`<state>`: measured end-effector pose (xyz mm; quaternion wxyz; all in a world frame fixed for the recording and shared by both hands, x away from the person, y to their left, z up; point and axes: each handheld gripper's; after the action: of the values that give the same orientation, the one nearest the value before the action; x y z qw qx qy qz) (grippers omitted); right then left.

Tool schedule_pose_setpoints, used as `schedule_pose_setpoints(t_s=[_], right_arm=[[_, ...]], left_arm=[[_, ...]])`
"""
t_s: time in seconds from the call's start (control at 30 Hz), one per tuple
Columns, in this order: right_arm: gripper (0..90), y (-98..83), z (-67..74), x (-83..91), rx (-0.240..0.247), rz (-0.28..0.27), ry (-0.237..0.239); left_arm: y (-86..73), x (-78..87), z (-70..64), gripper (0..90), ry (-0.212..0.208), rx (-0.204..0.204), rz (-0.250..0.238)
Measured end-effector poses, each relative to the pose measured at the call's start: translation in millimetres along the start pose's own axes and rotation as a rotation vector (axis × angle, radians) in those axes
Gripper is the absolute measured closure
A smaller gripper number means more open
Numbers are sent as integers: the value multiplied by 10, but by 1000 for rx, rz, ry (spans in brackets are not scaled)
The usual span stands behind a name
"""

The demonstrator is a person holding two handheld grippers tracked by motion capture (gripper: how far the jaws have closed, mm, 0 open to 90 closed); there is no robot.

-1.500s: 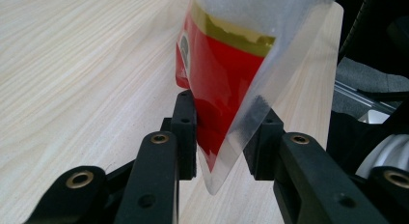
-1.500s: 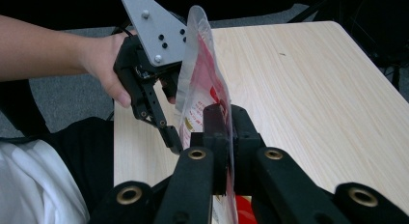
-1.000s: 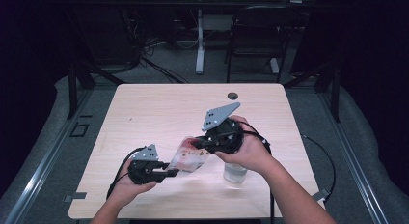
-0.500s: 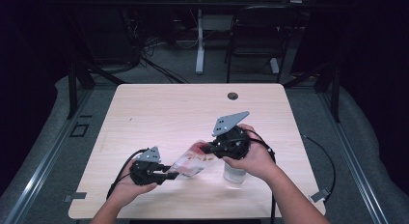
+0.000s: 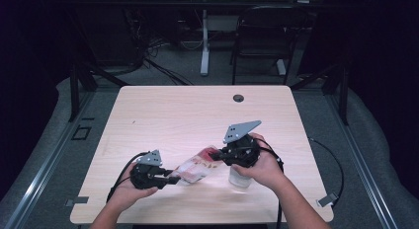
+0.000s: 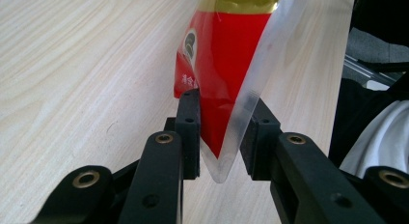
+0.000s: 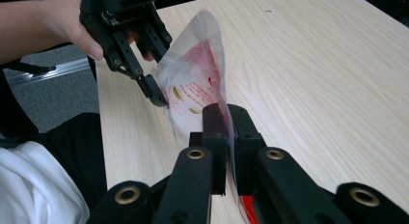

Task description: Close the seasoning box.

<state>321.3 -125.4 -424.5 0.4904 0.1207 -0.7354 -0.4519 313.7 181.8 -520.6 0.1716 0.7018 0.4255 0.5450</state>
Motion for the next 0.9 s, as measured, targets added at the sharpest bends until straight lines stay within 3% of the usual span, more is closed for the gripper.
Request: schedule_pose_setpoints(t_s=[0.1, 0.27, 0.5, 0.83, 0.9], right_arm=[[877, -65, -5, -32, -15, 2, 0], [878, -133, -29, -59, -32, 0, 3], [875, -194, -29, -97, -51, -12, 2], [875, -240, -25, -125, -78, -33, 3], [875, -245, -26, -124, -77, -37, 2]], left_arm=[[-3, -6, 2, 725, 19, 3, 18], [-12, -4, 19, 725, 4, 9, 15], [-24, 31, 34, 726, 24, 13, 13], [-36, 64, 49, 727, 26, 20, 9], [-38, 68, 57, 728, 7, 19, 5]])
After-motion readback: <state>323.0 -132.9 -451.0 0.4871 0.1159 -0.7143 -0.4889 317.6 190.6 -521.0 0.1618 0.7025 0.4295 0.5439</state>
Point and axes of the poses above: each handheld gripper's, and its own axes: x roughly backward along the jaws, y roughly out of its top, z roughly to its left, and after that the axes turned 14 degrees about -y, right-handed
